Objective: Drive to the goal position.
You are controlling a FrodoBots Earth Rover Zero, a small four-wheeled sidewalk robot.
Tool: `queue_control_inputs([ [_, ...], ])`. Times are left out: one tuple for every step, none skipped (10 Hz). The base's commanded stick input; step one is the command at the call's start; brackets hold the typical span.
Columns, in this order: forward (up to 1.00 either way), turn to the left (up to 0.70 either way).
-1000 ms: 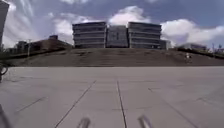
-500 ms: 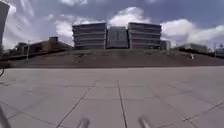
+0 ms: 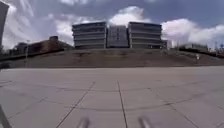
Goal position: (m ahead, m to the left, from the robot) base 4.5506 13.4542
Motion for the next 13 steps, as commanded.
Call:
queue_control_inputs([
  [0.70,0.00],
  [0.70,0.00],
  [0.70,0.00],
  [0.70,0.00],
  [0.70,0.00],
  [0.70,0.00],
  [0.70,0.00],
  [0.70,0.00],
  [0.70,0.00],
  [0.70,0.00],
  [0.70,0.00],
  [0.70,0.00],
  [0.70,0.11],
])
